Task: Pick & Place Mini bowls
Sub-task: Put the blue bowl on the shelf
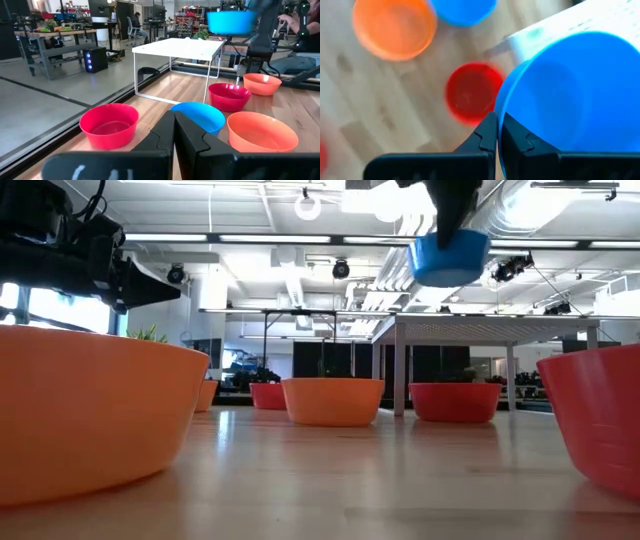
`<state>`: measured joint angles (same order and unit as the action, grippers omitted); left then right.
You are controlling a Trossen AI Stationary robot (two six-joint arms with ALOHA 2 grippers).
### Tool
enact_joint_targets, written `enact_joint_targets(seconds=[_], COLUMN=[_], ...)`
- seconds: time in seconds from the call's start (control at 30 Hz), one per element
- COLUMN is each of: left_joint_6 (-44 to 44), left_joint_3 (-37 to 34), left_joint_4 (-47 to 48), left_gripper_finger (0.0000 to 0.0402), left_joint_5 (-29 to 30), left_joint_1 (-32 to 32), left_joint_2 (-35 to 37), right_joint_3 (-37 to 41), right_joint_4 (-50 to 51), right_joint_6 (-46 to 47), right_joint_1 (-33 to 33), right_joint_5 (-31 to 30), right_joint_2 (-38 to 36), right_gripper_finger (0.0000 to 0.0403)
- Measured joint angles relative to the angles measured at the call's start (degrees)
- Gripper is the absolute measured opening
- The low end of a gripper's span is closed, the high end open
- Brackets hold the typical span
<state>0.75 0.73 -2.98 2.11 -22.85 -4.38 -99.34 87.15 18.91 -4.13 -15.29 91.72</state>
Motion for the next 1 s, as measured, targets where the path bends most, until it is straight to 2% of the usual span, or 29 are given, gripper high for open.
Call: enact_joint_targets(seconds=[0.17, 0.33, 0.5, 0.73, 1.0], left_joint_6=[0.0, -0.02, 0.0, -0.02, -0.02], left_joint_3=[0.0, 0.0, 0.0, 0.0, 0.0], left_joint_4=[0.09, 0.07, 0.07, 0.07, 0.07], left_gripper_finger=[0.0001, 0.0001, 0.0001, 0.0001, 0.0001], left_joint_5=[-0.04, -0.02, 0.0, 0.0, 0.02], left_joint_1=[0.0, 0.0, 0.0, 0.0, 0.0], left_joint_2=[0.0, 0.0, 0.0, 0.0, 0.0], right_joint_3=[4.88, 11.1, 15.6, 19.13, 21.18], right_joint_4=[2.39, -1.97, -8.59, -14.12, -17.98], right_joint_6=[-8.91, -20.07, -29.73, -36.36, -39.49], right_joint_1=[-16.28, -32.0, -43.24, -50.72, -54.84], right_joint_5=[-2.26, 1.27, 3.92, 6.22, 8.48], right_joint_2=[-5.97, -9.74, -9.4, -9.16, -9.16], right_gripper_finger=[0.0001, 0.0001, 0.0001, 0.0001, 0.0001])
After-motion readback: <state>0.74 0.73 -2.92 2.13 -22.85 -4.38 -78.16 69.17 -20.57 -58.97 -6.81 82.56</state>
